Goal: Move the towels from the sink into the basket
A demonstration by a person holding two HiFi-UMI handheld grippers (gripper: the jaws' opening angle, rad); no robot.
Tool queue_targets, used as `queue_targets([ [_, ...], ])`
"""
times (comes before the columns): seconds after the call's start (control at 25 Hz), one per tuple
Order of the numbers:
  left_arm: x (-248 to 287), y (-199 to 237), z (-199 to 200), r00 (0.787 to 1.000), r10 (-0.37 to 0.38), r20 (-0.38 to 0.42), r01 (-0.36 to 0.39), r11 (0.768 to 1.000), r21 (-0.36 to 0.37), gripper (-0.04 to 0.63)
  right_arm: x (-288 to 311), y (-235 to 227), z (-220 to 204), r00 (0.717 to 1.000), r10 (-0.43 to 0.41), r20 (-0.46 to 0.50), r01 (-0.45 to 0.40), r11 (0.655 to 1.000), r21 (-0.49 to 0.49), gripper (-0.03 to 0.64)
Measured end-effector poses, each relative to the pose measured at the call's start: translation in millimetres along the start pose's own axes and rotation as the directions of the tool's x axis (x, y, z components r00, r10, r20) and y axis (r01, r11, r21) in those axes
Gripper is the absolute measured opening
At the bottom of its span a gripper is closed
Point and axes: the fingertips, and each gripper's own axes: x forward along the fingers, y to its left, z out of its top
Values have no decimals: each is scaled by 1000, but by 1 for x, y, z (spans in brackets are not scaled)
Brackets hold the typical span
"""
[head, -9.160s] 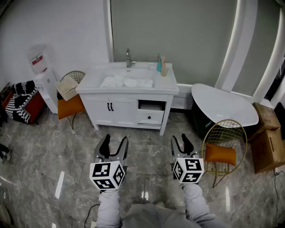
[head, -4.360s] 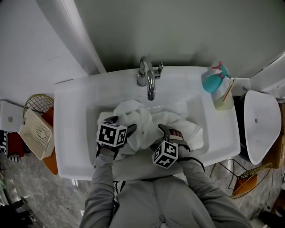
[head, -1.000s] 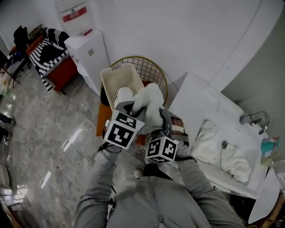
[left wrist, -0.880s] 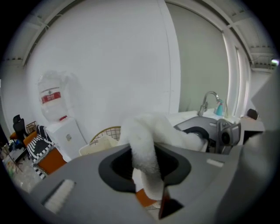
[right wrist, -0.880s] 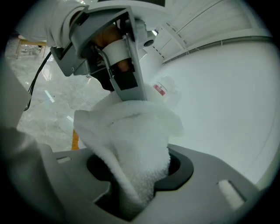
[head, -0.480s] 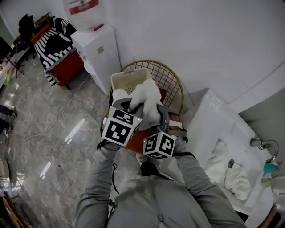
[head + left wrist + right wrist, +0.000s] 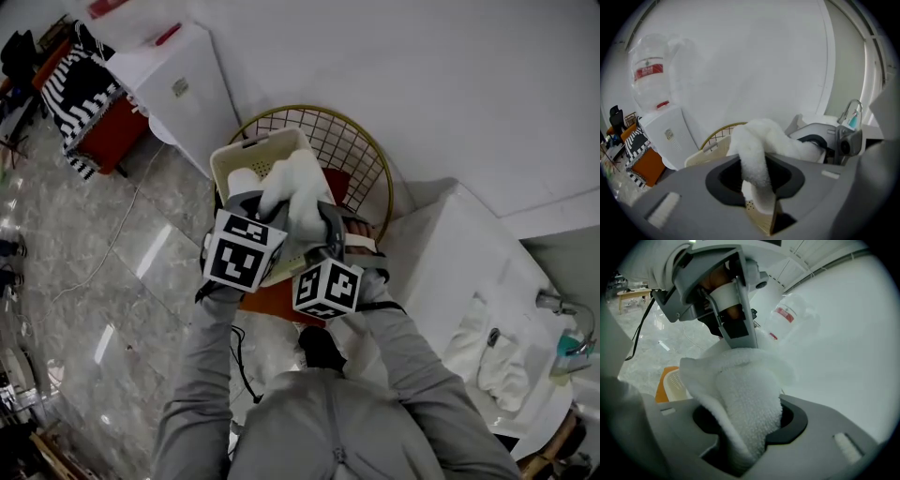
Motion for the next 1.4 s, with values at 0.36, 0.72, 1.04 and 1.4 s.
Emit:
queue_targets([
  [0.36,46,29,-38,995,-30,-93,25,998,-60,289,52,40,-33,976,192,-102,-185,980,77,272],
  [0.72,29,38,-31,999,15,-47,-18,997,-71,311,44,32,-28,980,171,-102,-164,984,72,308],
  [1.04,-12,24,-20,999,53,-4,-53,998,-38,311,11,21,-6,991,118,-58,-115,992,47,308],
  [1.4,-73,-40,-8,995,65,78,-69,997,47,311,-71,26,7,1000,28,-2,-28,999,18,308],
])
